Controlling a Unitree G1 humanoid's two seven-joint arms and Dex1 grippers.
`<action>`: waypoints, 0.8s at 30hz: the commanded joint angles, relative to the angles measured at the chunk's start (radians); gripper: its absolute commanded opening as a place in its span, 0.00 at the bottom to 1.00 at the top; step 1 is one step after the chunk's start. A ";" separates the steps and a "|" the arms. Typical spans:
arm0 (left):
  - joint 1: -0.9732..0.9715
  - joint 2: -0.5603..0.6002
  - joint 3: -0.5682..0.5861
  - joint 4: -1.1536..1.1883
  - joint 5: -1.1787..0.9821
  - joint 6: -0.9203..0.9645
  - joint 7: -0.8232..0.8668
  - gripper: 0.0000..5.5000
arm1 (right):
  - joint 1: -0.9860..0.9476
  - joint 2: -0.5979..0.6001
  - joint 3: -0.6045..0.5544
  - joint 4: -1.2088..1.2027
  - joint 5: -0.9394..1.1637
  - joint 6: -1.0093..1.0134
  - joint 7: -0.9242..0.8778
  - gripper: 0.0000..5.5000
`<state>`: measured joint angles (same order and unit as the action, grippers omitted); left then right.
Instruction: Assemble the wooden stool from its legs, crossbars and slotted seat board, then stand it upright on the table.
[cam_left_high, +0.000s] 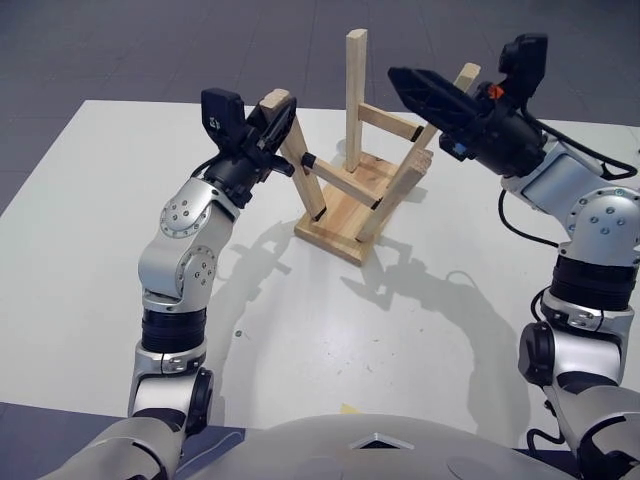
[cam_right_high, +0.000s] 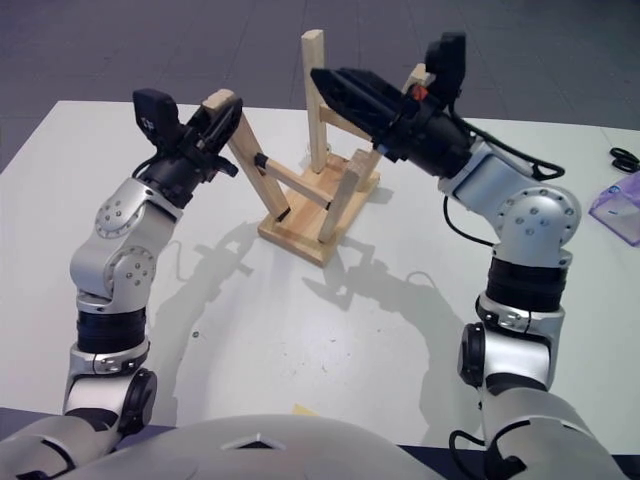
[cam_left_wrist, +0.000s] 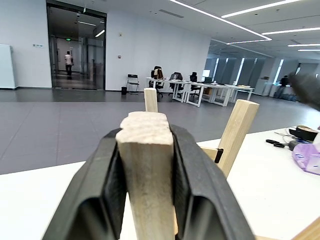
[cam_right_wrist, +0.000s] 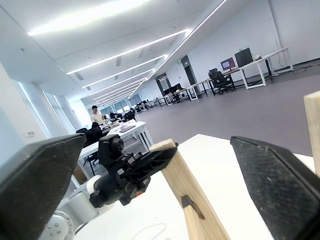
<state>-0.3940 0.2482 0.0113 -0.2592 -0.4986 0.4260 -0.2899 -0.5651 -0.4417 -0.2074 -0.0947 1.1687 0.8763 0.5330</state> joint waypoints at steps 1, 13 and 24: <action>-0.030 0.007 0.008 -0.038 -0.079 0.044 -0.084 0.19 | 0.056 0.018 0.037 -0.021 -0.018 0.040 0.001 0.98; 0.008 0.003 -0.098 -0.005 -0.016 0.056 -0.147 0.19 | 0.100 0.146 0.016 -0.228 0.494 0.048 -0.275 0.98; 0.059 0.021 -0.149 -0.063 0.020 0.068 -0.138 0.19 | 0.074 0.138 -0.048 -0.127 0.452 -0.097 -0.409 0.98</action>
<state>-0.3784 0.2454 -0.0857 -0.3037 -0.5317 0.4608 -0.4164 -0.4930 -0.2903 -0.2325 -0.2466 1.6494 0.8042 0.1401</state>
